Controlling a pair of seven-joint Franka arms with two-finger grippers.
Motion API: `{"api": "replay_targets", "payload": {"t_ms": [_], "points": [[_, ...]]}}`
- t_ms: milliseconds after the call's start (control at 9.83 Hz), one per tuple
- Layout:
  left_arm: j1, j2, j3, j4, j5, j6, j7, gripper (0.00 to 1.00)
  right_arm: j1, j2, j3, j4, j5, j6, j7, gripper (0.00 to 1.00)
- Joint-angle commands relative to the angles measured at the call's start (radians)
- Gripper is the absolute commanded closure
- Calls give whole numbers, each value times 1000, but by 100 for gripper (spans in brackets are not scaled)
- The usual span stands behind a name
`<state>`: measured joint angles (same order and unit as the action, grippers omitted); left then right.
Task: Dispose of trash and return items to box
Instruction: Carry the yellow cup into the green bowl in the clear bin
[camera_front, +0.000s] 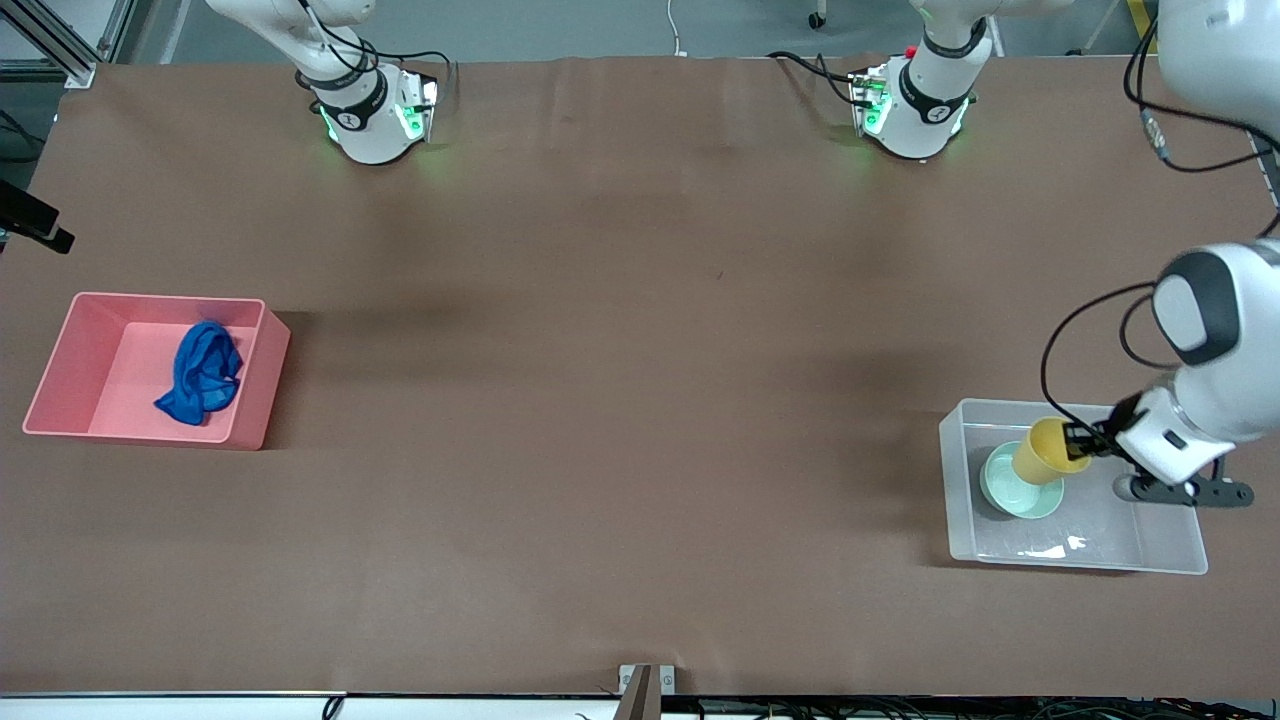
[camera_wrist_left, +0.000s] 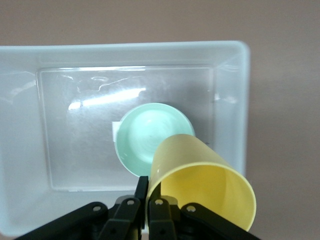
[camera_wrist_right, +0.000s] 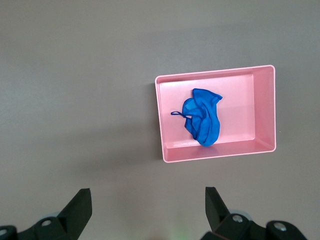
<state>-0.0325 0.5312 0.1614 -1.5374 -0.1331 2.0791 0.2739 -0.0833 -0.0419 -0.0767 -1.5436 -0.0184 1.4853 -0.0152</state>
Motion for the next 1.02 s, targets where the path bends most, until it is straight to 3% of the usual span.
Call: {"api": "replay_targets", "payload": {"t_ms": [0,508,610,712,814,915], "points": [[-6,111,56,66,-54,-19,109,96,-9,-4,3,2,8,-5,-14,0],[5,180,53,52,-56,33,125,93,-9,-4,2,0,8,-7,-14,0],[5,190,52,52,-56,33,125,80,-9,-4,3,0,8,-7,-14,0],[5,181,52,52,-57,32,125,58,-9,-4,3,3,6,-7,-16,0],[2,170,50,55,-57,30,125,15,-7,-4,2,11,-1,-7,-31,0],[-3,133,46,56,-56,22,108,0,-7,2,3,45,0,-7,-34,0]]}}
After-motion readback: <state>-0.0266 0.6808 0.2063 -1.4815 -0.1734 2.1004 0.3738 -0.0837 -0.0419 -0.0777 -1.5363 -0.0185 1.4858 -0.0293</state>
